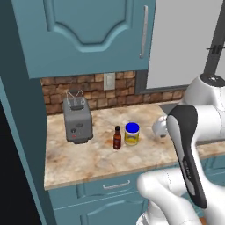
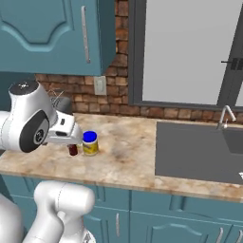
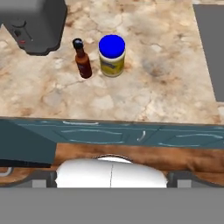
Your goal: Place the condiment bottle and mayonnaise from the counter to the top shelf of the fridge. If the existing items in the fridge are on the top shelf, move them to other shelves.
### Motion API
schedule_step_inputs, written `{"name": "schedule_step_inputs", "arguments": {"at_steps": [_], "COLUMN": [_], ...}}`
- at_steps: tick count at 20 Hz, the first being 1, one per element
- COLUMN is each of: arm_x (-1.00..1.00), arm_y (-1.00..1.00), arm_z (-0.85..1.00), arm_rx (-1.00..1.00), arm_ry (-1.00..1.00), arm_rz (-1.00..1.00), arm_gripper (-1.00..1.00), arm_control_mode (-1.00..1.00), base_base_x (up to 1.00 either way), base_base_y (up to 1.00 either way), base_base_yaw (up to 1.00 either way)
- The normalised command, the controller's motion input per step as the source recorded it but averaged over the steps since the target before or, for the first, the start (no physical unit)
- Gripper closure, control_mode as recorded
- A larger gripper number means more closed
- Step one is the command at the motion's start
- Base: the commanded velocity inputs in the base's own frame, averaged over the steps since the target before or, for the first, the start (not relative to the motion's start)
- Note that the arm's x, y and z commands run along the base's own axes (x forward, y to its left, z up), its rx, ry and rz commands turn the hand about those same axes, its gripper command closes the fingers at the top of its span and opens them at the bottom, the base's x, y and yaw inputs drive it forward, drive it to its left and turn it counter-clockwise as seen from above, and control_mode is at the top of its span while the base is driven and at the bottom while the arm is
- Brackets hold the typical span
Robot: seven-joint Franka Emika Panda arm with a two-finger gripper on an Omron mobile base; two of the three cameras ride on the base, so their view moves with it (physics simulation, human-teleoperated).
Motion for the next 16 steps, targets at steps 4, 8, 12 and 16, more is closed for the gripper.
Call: {"name": "schedule_step_inputs", "arguments": {"at_steps": [4, 8, 12, 16], "arm_x": [0.73, 0.84, 0.94, 0.99], "arm_y": [-0.75, -0.72, -0.51, -0.15], "arm_z": [-0.03, -0.12, -0.21, -0.29], "arm_rx": [0.07, 0.06, 0.16, 0.17], "arm_ry": [0.00, 0.02, 0.00, -0.03], "arm_rz": [0.29, 0.48, 0.61, 0.61], "arm_gripper": [-1.00, -1.00, -1.00, -1.00], "arm_control_mode": [-1.00, -1.00, -1.00, -1.00], "base_base_x": [0.00, 0.00, 0.00, 0.00], "base_base_y": [0.00, 0.00, 0.00, 0.00], "base_base_yaw": [0.00, 0.00, 0.00, 0.00]}}
